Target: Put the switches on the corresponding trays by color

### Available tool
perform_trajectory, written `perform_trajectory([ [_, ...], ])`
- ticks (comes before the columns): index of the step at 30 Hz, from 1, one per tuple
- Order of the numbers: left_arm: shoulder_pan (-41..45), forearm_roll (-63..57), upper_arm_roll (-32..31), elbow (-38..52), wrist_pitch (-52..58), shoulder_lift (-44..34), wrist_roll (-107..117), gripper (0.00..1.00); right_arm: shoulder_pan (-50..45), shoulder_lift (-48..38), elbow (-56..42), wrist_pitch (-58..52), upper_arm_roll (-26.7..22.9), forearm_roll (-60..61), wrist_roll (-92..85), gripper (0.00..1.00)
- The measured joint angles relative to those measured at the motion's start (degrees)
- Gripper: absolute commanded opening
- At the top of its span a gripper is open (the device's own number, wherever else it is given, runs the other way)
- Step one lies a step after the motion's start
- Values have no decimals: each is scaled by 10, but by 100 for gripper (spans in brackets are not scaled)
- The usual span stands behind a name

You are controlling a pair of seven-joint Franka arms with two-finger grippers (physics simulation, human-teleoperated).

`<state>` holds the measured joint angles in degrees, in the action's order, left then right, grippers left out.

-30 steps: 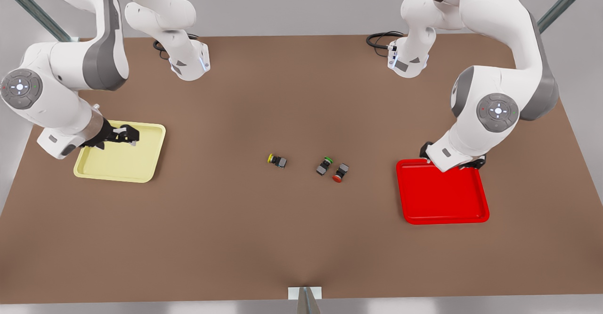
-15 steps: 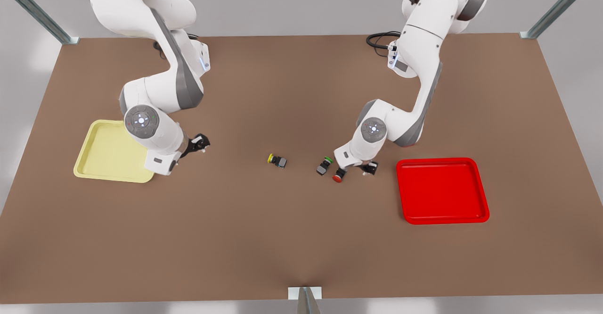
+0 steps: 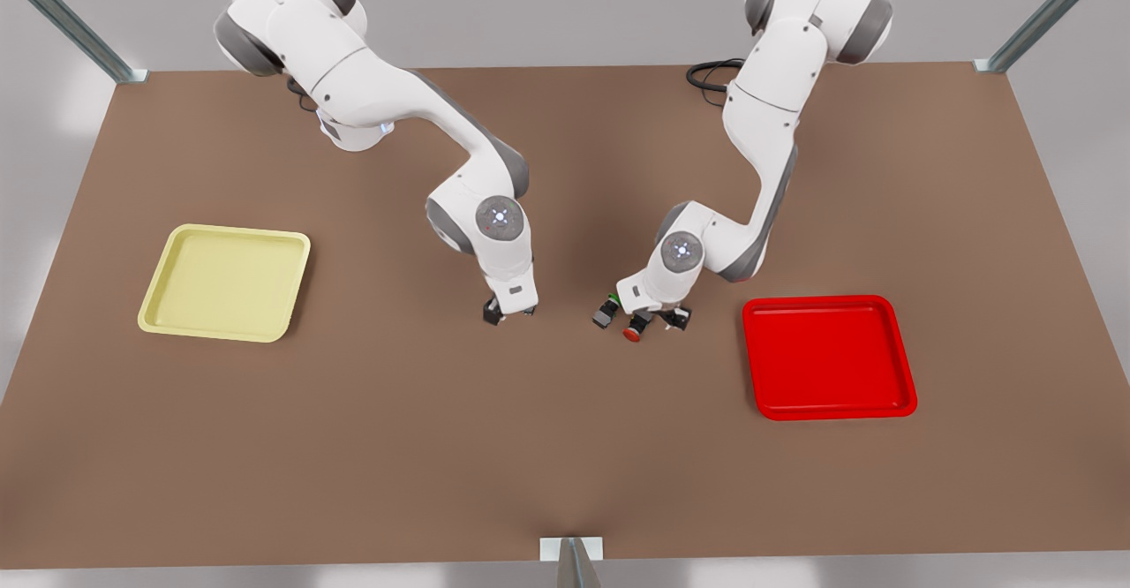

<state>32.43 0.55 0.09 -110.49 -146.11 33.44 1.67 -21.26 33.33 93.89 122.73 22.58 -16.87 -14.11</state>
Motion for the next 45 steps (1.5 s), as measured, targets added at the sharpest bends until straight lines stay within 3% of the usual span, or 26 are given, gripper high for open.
perform_trajectory([
  [4, 0, -1, 0, 4, -11, 13, 0, 98, -33, 50, -25, 28, -10, -4, -1, 100],
  [6, 0, 0, 0, 5, -12, 15, 0, 81, -40, 63, -23, 29, -12, -5, 1, 100],
  [7, 0, 0, 0, 5, -12, 15, 0, 78, -40, 69, -23, 29, -12, -5, 2, 100],
  [10, 0, 0, 0, 5, -11, 15, 0, 78, -41, 82, -13, 29, -14, -35, 6, 100],
  [12, 0, 0, 0, 6, -12, 16, 0, 67, -41, 85, -10, 30, -14, -35, 12, 100],
  [19, 0, 0, 0, 7, -12, 20, 0, 56, -39, 93, 21, 85, -21, -37, 11, 100],
  [21, 0, 0, 0, 11, -11, 21, 1, 56, -38, 92, 25, 85, -25, -38, 11, 84],
  [24, 0, 0, 0, 16, -11, 22, 1, 54, -33, 92, 32, 90, -26, -37, 19, 76],
  [26, 0, 0, 0, 16, -11, 22, 3, 52, -33, 92, 32, 91, -26, -37, 19, 63],
  [37, 1, -1, 0, 18, -15, 28, 4, 55, -32, 99, 31, 90, -27, -37, 18, 60],
  [45, 0, -2, 3, 19, 9, 9, 0, 53, -33, 99, 31, 91, -27, -37, 18, 51],
])
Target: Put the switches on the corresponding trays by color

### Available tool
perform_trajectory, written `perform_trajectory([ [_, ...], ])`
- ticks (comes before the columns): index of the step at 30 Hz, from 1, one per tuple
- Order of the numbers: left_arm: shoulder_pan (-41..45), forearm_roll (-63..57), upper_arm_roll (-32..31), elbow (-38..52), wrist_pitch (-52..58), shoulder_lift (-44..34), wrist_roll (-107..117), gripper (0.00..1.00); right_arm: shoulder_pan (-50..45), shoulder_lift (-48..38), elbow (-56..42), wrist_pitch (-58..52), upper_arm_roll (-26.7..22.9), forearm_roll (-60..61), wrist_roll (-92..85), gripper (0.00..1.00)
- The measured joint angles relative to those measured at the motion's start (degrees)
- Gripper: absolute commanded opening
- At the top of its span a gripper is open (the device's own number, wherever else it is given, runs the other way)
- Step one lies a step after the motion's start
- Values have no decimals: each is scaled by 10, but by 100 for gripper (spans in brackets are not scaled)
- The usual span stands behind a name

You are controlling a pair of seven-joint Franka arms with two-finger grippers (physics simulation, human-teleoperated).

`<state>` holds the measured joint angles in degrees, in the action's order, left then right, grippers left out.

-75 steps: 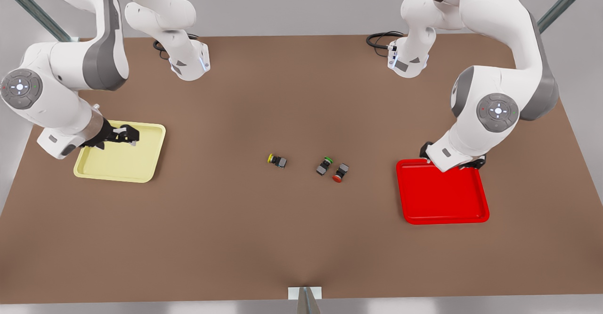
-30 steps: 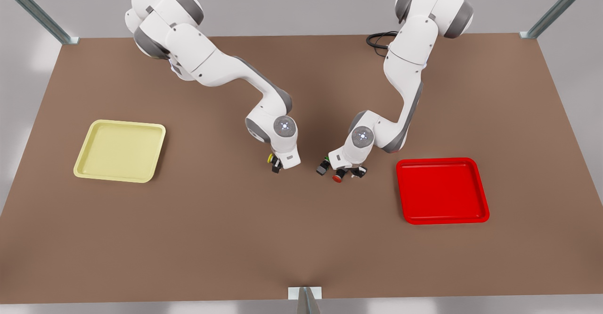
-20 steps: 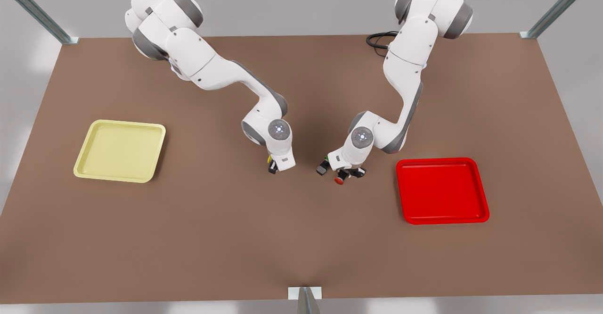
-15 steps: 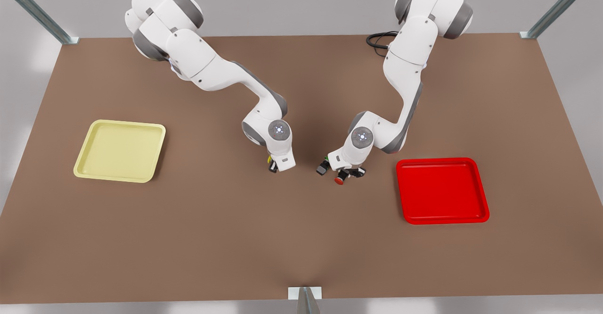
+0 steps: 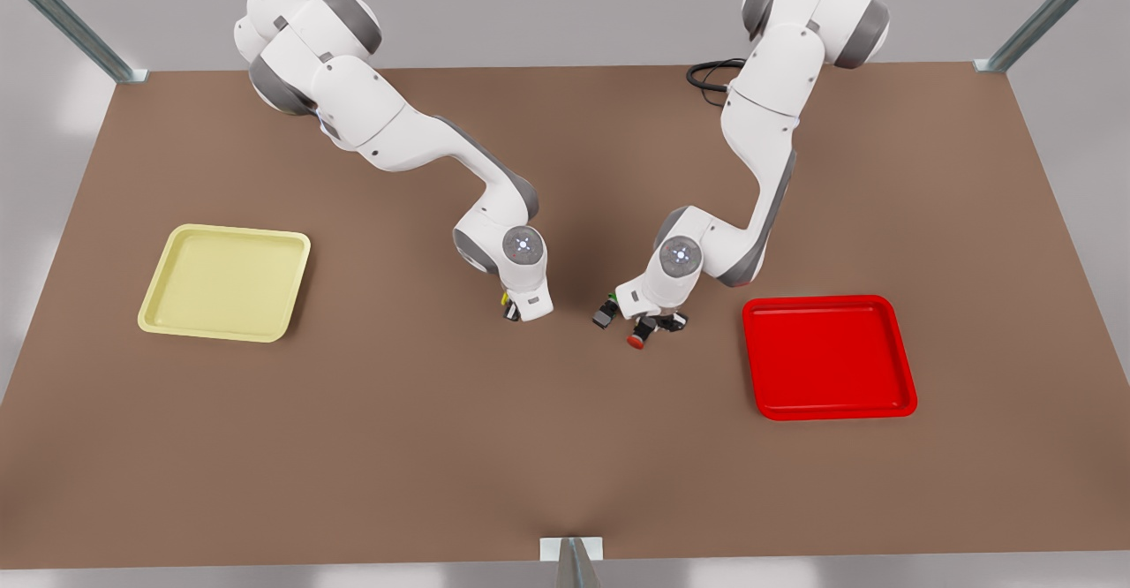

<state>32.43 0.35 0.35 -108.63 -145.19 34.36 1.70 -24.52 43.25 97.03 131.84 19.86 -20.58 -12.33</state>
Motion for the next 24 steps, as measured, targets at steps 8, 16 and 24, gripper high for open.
perform_trajectory([
  [8, 0, -1, 0, 1, -20, 18, 0, 56, 0, -2, -1, -3, 0, 0, -1, 51],
  [16, 0, 2, 3, 1, -8, 7, -3, 55, 19, -44, 29, -2, -18, 0, -21, 51],
  [24, 0, 2, 3, 1, -25, 21, -2, 53, 95, -173, 169, 4, -18, 1, -42, 51],
])
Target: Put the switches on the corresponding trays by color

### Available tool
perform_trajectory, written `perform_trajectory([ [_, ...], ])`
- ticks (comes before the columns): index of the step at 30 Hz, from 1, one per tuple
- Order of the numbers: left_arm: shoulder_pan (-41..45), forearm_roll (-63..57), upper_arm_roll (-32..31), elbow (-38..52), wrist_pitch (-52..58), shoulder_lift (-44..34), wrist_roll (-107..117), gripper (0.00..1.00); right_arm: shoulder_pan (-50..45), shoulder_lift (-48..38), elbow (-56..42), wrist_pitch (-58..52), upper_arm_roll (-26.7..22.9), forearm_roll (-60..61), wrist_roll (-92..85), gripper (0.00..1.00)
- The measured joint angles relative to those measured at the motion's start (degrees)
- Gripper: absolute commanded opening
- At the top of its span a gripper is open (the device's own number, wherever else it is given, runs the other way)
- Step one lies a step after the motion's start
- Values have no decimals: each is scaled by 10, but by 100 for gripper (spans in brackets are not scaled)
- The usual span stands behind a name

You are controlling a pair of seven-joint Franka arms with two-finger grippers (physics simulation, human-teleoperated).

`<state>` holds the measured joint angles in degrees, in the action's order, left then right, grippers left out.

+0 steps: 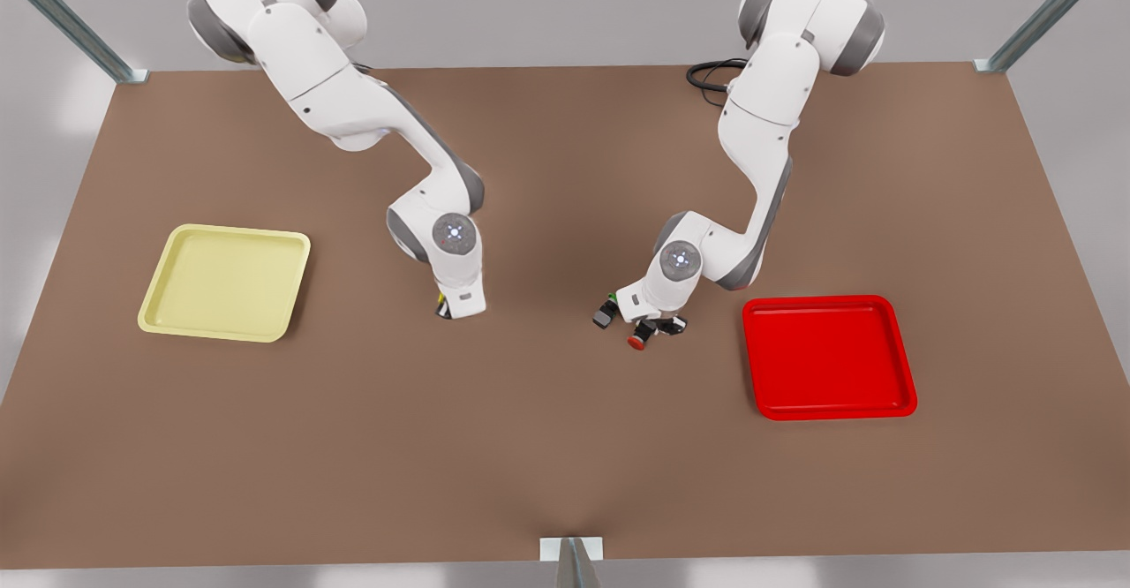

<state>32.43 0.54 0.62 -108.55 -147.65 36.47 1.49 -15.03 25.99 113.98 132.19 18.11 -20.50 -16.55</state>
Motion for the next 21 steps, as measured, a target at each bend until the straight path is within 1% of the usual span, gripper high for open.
perform_trajectory([
  [2, 0, 0, 0, 0, 1, -1, 0, 53, 37, -30, 27, -2, -2, 2, -46, 51],
  [3, 0, 0, 0, 0, 1, -1, 0, 52, 59, -48, 48, -2, -12, 2, -72, 51],
  [4, 0, -1, 0, 0, 1, -2, 0, 52, 60, -58, 61, -2, -27, 3, -82, 51],
  [5, 0, -1, 0, 0, 2, -3, 0, 52, 71, -69, 72, -2, -49, 3, -118, 51],
  [7, -1, -3, 2, 3, 7, -8, -1, 52, 113, -105, 101, -5, -54, 4, -177, 51],
  [9, -2, -4, 6, 3, 9, -15, -9, 52, 131, -130, 119, -8, -65, 5, -218, 51],
  [11, -3, -6, 31, 2, 42, -38, -46, 53, 134, -148, 134, -10, -105, 7, -278, 51],
  [14, -7, -5, 88, -4, 103, -83, -173, 53, 157, -162, 157, -12, -121, 8, -332, 51],
  [17, -10, -2, 140, -18, 118, -102, -299, 53, 170, -185, 184, -13, -151, 9, -386, 51],
  [19, -13, 0, 183, -24, 120, -103, -414, 54, 182, -194, 201, -13, -184, 8, -448, 51],
  [21, -63, 9, 191, -23, 113, -98, -532, 54, 202, -194, 201, -12, -233, 7, -514, 51],
])
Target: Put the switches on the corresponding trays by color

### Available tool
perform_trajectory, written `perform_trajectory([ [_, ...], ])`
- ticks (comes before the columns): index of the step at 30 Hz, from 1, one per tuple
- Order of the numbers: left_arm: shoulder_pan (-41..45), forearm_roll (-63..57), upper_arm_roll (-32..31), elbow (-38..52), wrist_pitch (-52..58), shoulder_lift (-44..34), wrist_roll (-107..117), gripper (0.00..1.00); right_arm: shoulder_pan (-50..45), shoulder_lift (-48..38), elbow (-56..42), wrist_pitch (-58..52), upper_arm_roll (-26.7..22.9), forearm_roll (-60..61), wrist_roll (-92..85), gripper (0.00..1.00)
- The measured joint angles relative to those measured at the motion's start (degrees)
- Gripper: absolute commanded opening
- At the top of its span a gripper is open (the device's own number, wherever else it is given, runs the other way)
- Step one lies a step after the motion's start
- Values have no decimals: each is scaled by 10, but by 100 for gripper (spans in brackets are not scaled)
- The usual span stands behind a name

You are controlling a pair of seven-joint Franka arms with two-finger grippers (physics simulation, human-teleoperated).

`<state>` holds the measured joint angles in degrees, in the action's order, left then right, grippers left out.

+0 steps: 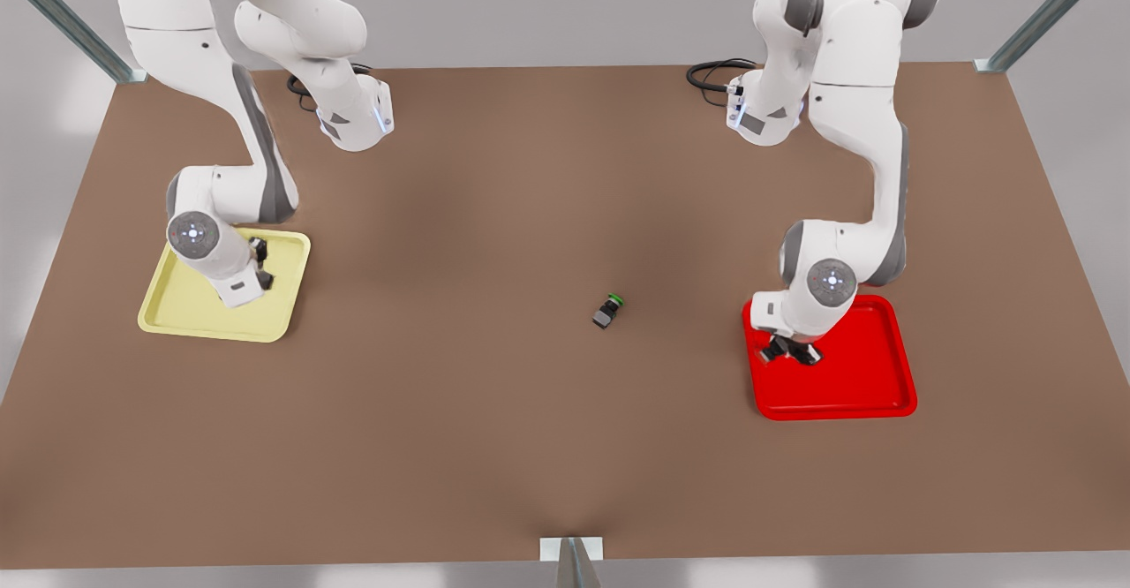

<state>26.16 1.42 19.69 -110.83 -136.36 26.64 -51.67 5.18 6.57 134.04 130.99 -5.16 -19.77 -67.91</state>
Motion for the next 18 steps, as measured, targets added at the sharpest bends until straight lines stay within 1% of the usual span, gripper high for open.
perform_trajectory([
  [1, -26, 4, 0, 0, -10, 5, -45, 54, 6, 0, -2, 4, -6, 0, -22, 51],
  [3, -47, 10, 0, 0, -12, 11, -78, 60, 11, 1, -5, 7, -17, -2, -39, 54],
  [4, -52, 12, 0, 1, -11, 13, -86, 100, 14, 1, -5, 8, -18, -3, -40, 65],
  [6, -52, 15, 0, 0, -6, 14, -86, 100, 10, 1, -6, 7, -19, -4, -41, 78],
  [8, -51, 20, 0, 3, -2, 15, -85, 100, 14, 1, -10, 5, -20, -4, -41, 83],
  [10, -51, 32, 1, 8, 18, 11, -72, 100, 15, 2, -13, 4, -20, -5, -53, 91],
  [12, -48, 59, 0, 90, 152, -18, 179, 100, 18, 4, -16, 3, -20, -4, -56, 91],
  [13, -48, 68, 0, 164, 232, -27, 300, 100, 17, 4, -16, 3, -21, -4, -56, 91],
  [14, -47, 74, 1, 233, 277, -32, 369, 100, 18, 3, -16, 3, -21, -4, -56, 91],
  [15, -46, 78, -1, 278, 299, -41, 449, 100, 18, 0, -18, 2, -21, -4, -55, 91],
  [16, -46, 77, -15, 294, 305, -58, 496, 100, 17, -8, -26, -5, -21, -4, -53, 91],
  [17, -58, 59, -68, 295, 306, -94, 526, 100, 13, -9, -56, -33, -19, -2, -48, 91],
  [18, -94, 36, -121, 291, 329, -134, 530, 100, 4, -15, -87, -54, -17, 12, -39, 97],
])
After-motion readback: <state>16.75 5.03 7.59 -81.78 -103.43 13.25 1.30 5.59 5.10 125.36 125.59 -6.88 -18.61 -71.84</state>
